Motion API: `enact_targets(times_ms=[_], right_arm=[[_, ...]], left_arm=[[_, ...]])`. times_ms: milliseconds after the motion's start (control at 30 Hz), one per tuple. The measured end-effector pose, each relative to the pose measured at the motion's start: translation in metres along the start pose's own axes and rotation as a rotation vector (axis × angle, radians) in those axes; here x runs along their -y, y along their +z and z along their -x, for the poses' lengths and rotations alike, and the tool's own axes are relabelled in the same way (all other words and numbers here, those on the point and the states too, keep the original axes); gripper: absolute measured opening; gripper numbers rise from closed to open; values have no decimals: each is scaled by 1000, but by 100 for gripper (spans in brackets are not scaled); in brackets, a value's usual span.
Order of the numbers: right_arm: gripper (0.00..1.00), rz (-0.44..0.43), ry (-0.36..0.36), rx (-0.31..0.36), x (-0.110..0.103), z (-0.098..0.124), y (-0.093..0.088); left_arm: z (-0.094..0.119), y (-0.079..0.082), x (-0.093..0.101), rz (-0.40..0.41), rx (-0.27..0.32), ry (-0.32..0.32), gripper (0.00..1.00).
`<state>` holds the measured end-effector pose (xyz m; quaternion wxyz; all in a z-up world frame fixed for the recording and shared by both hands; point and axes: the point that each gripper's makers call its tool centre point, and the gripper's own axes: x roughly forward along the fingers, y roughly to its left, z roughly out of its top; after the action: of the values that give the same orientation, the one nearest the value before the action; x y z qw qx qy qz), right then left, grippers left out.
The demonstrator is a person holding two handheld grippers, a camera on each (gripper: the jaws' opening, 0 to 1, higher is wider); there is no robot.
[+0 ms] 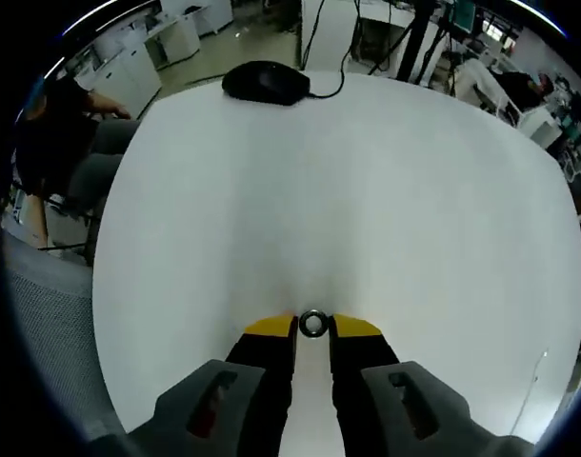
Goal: Place the washer onto the threaded stud by aligning its center hole with the stud, sliding it down to the base, and recovering from edge contact or off-axis alignment until the washer reaches the visible bottom stop.
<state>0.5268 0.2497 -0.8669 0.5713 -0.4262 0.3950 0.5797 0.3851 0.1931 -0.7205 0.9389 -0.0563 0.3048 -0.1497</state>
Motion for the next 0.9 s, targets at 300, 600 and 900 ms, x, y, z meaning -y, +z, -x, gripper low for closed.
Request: enact_targets(times_ms=[300, 600, 900], right_arm=[[18, 6, 20, -19, 7, -3, -4], [16, 18, 19, -27, 9, -4, -2], [15, 44, 16, -48, 1, -1, -1]], left_arm=[[0, 0, -1, -1, -2, 0, 38], [-1, -2, 0, 0, -9, -2, 38], [0, -2, 0, 0, -11, -3, 38]])
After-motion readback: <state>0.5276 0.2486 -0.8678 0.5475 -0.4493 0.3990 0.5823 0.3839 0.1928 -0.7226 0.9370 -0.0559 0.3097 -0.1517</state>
